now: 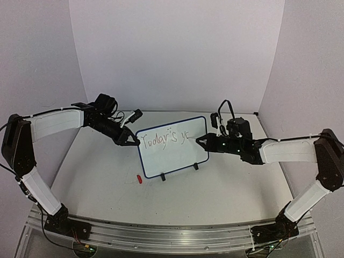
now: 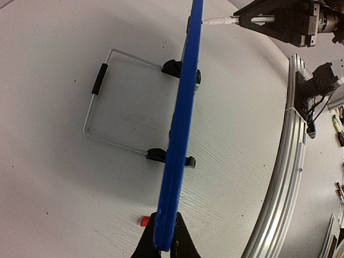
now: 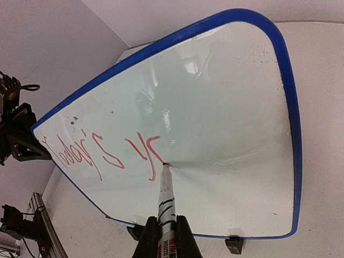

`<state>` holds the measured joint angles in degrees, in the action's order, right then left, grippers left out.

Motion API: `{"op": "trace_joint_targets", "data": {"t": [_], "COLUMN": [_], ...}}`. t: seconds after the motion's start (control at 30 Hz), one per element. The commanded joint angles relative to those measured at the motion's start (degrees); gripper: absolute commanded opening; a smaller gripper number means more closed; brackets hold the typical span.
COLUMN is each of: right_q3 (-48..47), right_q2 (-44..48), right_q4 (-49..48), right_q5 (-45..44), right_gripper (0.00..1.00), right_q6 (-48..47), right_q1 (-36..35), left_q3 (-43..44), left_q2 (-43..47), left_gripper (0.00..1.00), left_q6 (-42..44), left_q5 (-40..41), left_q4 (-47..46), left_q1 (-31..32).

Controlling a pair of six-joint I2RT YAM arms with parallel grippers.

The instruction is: Write a sentence on the whiteboard

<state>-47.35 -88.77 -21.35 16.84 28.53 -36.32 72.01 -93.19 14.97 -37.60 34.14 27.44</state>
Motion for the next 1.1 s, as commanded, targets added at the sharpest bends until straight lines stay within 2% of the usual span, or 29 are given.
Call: {"op": "trace_joint_targets", "data": {"t": [0.0, 0.73, 1.07], "right_q3": [-1.1, -5.4, -1.4], "right_q2": [2.2, 1.1, 7.5], "right_q4": [0.6, 1.4, 2.0], "right_q5": [-4.3, -1.6, -2.1], "right_gripper": [0.00, 0.00, 0.00], "right_q6": [-1.2, -2.8, -2.3], "right_q1": [0.4, 0.3, 0.3], "left_q3": [0.9, 0.9, 0.9], "left_q2": [-2.5, -2.5, -2.6], "left_gripper": [0.00, 0.00, 0.00], "left_q6": [2.1, 2.1, 2.2], "left_q5": [5.0, 5.0, 5.0], "left_q4": [0.6, 0.7, 0.7], "left_q1": [0.4, 0.4, 0.4]}}
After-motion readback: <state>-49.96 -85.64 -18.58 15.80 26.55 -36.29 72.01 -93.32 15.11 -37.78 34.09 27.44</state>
